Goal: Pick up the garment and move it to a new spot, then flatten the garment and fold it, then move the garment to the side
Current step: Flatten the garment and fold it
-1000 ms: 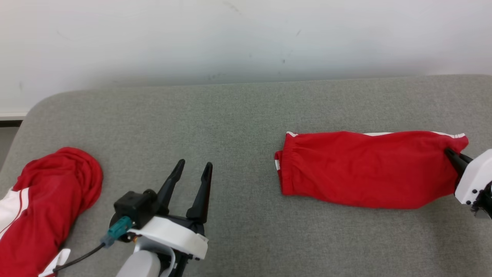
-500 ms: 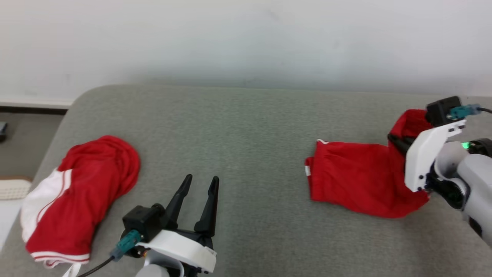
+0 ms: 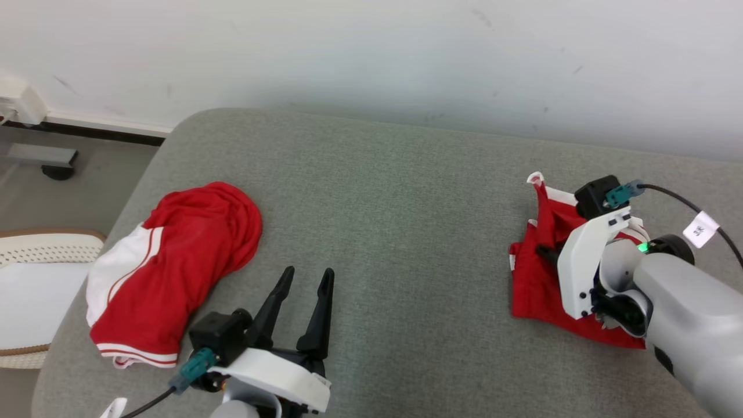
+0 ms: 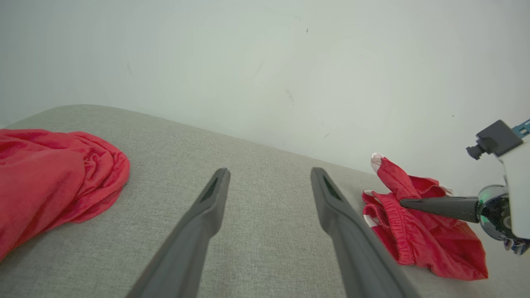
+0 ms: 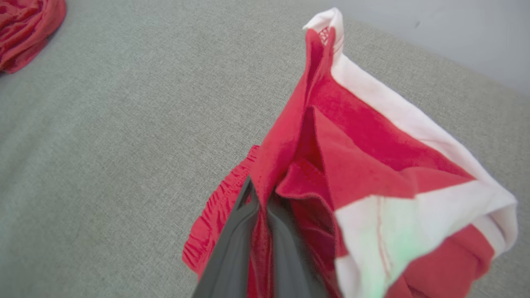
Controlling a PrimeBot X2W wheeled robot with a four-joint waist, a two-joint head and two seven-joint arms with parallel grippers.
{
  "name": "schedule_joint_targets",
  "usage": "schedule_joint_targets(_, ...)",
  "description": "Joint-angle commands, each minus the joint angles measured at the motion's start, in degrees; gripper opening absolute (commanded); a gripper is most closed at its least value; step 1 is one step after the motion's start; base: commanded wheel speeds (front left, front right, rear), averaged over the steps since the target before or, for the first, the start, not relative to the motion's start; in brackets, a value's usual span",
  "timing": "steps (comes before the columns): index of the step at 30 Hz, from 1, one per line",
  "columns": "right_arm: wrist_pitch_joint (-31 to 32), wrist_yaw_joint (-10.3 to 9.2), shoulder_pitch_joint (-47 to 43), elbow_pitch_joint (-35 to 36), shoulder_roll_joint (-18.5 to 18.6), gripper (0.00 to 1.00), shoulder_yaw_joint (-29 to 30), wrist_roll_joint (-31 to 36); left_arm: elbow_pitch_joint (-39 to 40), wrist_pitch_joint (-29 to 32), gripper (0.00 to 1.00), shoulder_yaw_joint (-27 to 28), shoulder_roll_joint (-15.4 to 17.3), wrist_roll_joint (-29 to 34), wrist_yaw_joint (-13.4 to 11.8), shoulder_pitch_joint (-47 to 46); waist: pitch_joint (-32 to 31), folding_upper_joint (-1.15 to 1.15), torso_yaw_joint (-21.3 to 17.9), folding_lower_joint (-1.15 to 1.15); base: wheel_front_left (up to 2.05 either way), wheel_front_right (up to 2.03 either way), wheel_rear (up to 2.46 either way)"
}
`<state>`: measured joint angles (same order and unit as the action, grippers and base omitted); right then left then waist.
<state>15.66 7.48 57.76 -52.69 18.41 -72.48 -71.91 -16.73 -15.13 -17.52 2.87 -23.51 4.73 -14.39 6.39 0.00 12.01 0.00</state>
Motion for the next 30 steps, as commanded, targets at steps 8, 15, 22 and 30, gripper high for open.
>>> schedule_joint_targets(8, -2.2, 0.02, -2.4, 1.0, -2.6, 1.0, -0.3, -1.2, 0.1, 0.0, 1.0, 0.8, 0.1, -0.7, -0.5, -0.1, -0.4, 0.0, -3.0, 0.0, 0.0, 0.0, 0.0)
schedule_joint_targets(15, -10.4, 0.02, -3.1, 7.2, -1.8, 1.0, 0.7, -2.2, 0.6, 0.0, 1.0, 3.0, 0.1, 0.6, -0.5, 1.4, -2.3, 0.0, -7.0, 0.0, 0.0, 0.0, 0.0)
schedule_joint_targets(22, -17.2, 0.02, -5.3, 16.2, 2.6, 1.0, 2.5, -5.1, 1.5, 0.0, 1.0, 5.3, 0.1, 1.8, -0.1, 3.0, -3.9, 0.0, -10.5, 0.0, 0.0, 0.0, 0.0)
schedule_joint_targets(30, -29.7, 0.02, -10.5, 17.6, 11.3, 1.0, 8.8, -3.6, 3.8, 0.0, 1.0, 6.8, 0.1, 2.7, 0.6, 4.2, -4.6, 0.0, -12.1, 0.0, 0.0, 0.0, 0.0)
